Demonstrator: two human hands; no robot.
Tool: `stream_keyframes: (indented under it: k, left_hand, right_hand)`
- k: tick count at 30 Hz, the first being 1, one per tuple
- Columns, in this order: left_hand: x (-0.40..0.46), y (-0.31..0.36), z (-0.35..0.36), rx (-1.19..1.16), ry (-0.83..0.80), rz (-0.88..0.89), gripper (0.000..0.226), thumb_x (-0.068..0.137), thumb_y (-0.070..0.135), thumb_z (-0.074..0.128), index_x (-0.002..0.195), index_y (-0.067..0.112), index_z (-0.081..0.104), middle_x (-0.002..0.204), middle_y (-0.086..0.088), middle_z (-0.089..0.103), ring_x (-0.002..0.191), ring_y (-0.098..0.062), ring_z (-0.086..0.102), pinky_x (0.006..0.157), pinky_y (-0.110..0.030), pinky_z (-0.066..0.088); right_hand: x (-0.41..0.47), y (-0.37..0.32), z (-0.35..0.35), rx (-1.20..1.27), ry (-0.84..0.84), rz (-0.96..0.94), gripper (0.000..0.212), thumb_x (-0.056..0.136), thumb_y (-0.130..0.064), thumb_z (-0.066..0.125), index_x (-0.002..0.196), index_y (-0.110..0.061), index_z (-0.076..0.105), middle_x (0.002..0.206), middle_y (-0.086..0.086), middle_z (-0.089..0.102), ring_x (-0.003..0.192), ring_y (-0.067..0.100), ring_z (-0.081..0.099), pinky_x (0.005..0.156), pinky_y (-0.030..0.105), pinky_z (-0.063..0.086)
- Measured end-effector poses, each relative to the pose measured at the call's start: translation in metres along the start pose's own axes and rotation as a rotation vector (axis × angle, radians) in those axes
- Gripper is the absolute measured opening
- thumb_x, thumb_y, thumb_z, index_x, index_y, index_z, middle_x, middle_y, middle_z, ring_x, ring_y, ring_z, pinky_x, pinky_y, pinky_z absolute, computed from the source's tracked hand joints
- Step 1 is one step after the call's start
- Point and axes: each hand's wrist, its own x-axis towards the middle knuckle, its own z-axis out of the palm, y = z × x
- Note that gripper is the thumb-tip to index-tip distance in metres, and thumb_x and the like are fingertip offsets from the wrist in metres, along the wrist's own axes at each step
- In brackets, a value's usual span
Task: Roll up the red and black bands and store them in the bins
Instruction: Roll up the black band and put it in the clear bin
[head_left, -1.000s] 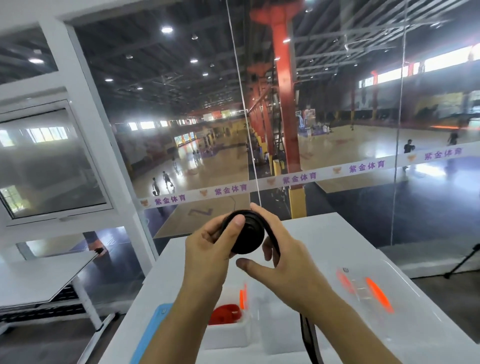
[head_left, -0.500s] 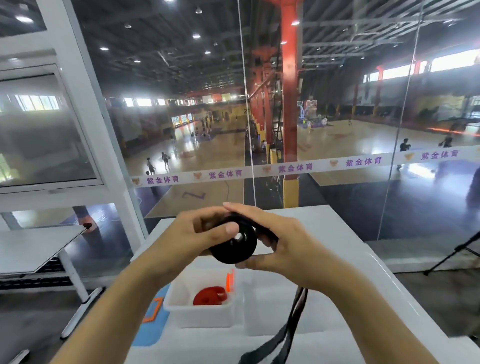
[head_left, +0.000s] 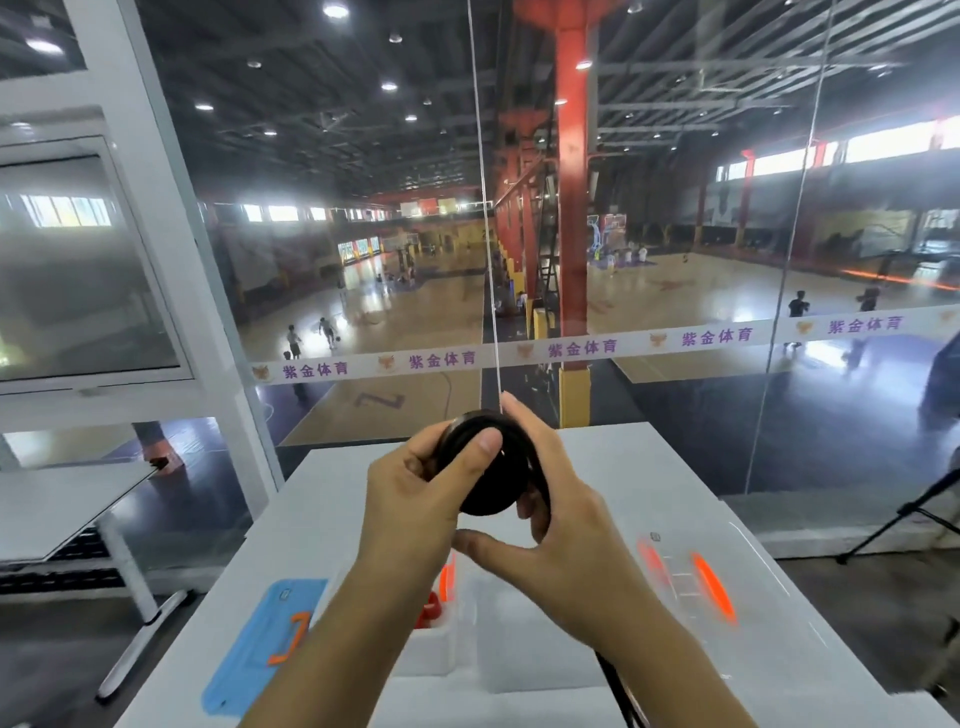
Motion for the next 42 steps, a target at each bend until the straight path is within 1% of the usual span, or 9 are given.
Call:
stream_keyframes:
  k: [6, 12, 16, 19, 23, 27, 31, 37, 42]
  left_hand:
    - [-0.008, -0.010, 0.014, -0.139, 0.129, -0.067, 0.028, 0.076, 0.048, 0.068, 0.097, 0.030, 0.075, 0.091, 0.011, 0.079, 0.087, 0.001, 0.073, 0.069, -0.013, 0.057]
    - [-0.020, -0.031, 0.023, -0.083, 0.128, -0.139, 0.039, 0.078, 0.056, 0.057, 0.100, 0.028, 0.073, 0.092, 0.014, 0.079, 0.090, -0.001, 0.073, 0.073, -0.012, 0.055]
    - [-0.024, -0.036, 0.016, -0.091, 0.109, -0.210, 0.033, 0.083, 0.053, 0.059, 0.099, 0.027, 0.071, 0.092, 0.002, 0.080, 0.082, -0.021, 0.078, 0.076, -0.033, 0.062]
    - [-0.022, -0.036, 0.002, -0.018, 0.008, -0.271, 0.019, 0.092, 0.046, 0.062, 0.096, 0.030, 0.071, 0.090, 0.001, 0.080, 0.083, -0.025, 0.078, 0.075, -0.032, 0.061]
    - [-0.011, -0.025, -0.026, 0.076, -0.270, -0.282, 0.032, 0.080, 0.045, 0.067, 0.103, 0.025, 0.076, 0.099, -0.001, 0.079, 0.098, -0.020, 0.075, 0.086, -0.035, 0.062]
    - [0.001, -0.011, -0.040, 0.269, -0.474, -0.268, 0.025, 0.085, 0.039, 0.070, 0.104, 0.026, 0.079, 0.098, 0.001, 0.080, 0.096, -0.015, 0.076, 0.082, -0.028, 0.061]
    - [-0.003, -0.016, -0.033, 0.348, -0.391, -0.149, 0.009, 0.090, 0.026, 0.072, 0.095, 0.029, 0.078, 0.088, 0.011, 0.080, 0.088, -0.002, 0.075, 0.072, -0.014, 0.056]
    - [-0.011, -0.034, -0.011, 0.204, -0.012, -0.048, 0.008, 0.090, 0.029, 0.071, 0.091, 0.036, 0.074, 0.084, 0.022, 0.077, 0.086, 0.007, 0.071, 0.067, -0.006, 0.053]
    - [-0.020, -0.040, 0.009, 0.007, 0.162, -0.076, 0.008, 0.092, 0.027, 0.069, 0.092, 0.027, 0.077, 0.084, 0.011, 0.080, 0.082, 0.000, 0.074, 0.066, -0.008, 0.053]
  right_hand:
    - [-0.024, 0.010, 0.033, -0.162, 0.224, 0.066, 0.102, 0.082, -0.059, 0.075, 0.154, -0.059, 0.003, 0.123, -0.023, 0.058, 0.092, -0.002, 0.057, 0.075, 0.004, 0.048]
    - [-0.033, 0.018, 0.043, -0.180, 0.254, 0.148, 0.097, 0.080, -0.055, 0.076, 0.155, -0.049, 0.015, 0.135, -0.024, 0.055, 0.120, 0.006, 0.054, 0.085, 0.013, 0.050]
    - [-0.035, 0.023, 0.042, -0.220, 0.211, 0.148, 0.086, 0.085, -0.047, 0.074, 0.154, -0.047, 0.023, 0.134, -0.022, 0.055, 0.123, 0.006, 0.048, 0.085, 0.016, 0.050]
    - [-0.031, 0.031, 0.031, -0.141, 0.118, 0.151, 0.083, 0.085, -0.049, 0.076, 0.153, -0.048, 0.030, 0.131, -0.023, 0.059, 0.114, 0.006, 0.060, 0.090, 0.023, 0.055]
    - [-0.023, 0.037, -0.002, -0.154, -0.207, 0.043, 0.083, 0.086, -0.039, 0.080, 0.151, -0.057, 0.031, 0.106, -0.017, 0.061, 0.088, 0.012, 0.054, 0.081, 0.024, 0.054]
    - [-0.017, 0.035, -0.011, -0.219, -0.313, 0.003, 0.088, 0.085, -0.040, 0.081, 0.151, -0.061, 0.027, 0.104, -0.012, 0.062, 0.088, 0.014, 0.053, 0.081, 0.026, 0.054]
    - [-0.021, 0.036, -0.009, -0.165, -0.286, 0.002, 0.090, 0.084, -0.042, 0.081, 0.152, -0.060, 0.025, 0.119, -0.011, 0.064, 0.093, 0.015, 0.054, 0.083, 0.026, 0.054]
    - [-0.034, 0.034, 0.006, -0.080, -0.099, 0.147, 0.101, 0.080, -0.043, 0.084, 0.151, -0.065, 0.015, 0.095, -0.022, 0.055, 0.077, 0.003, 0.054, 0.069, 0.014, 0.043]
    - [-0.040, 0.032, 0.034, -0.028, 0.108, 0.185, 0.097, 0.080, -0.047, 0.082, 0.155, -0.052, 0.021, 0.130, -0.030, 0.056, 0.105, 0.002, 0.059, 0.082, 0.016, 0.052]
